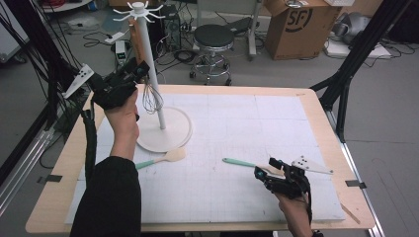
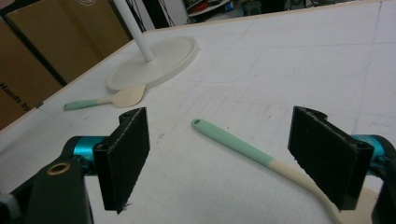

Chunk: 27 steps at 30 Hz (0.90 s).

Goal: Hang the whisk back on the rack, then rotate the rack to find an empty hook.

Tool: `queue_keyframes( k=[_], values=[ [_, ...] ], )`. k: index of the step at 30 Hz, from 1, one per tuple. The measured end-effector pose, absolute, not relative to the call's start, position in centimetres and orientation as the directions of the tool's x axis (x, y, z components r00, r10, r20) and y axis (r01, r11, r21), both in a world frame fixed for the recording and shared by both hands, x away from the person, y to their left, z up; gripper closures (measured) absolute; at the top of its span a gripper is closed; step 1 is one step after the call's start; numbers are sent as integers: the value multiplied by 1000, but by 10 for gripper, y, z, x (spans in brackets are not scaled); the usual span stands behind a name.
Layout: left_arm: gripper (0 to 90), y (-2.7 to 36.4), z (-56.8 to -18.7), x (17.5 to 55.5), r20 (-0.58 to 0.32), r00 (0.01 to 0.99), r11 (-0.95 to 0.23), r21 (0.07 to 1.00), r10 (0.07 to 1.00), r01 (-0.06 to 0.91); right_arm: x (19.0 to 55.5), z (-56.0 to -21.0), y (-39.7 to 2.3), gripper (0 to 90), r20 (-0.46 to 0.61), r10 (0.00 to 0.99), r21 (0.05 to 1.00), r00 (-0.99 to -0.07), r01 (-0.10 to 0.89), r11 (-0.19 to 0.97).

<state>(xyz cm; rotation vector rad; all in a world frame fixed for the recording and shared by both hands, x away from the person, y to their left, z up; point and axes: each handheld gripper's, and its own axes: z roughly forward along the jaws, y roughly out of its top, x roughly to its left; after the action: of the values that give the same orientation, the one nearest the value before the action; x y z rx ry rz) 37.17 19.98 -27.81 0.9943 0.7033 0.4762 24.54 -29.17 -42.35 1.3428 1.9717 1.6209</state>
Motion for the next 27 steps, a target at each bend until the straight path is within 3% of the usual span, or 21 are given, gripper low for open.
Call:
queue_keyframes(
  k=[22, 27],
  values=[
    [444, 199, -245, 349, -215, 735, 486, 856, 643, -174, 242, -423, -294, 202, 340, 777, 875, -530, 481, -55],
    [504, 191, -229, 354, -199, 732, 472, 862, 652, -185, 242, -423, -295, 202, 340, 777, 875, -530, 480, -55]
  ],
)
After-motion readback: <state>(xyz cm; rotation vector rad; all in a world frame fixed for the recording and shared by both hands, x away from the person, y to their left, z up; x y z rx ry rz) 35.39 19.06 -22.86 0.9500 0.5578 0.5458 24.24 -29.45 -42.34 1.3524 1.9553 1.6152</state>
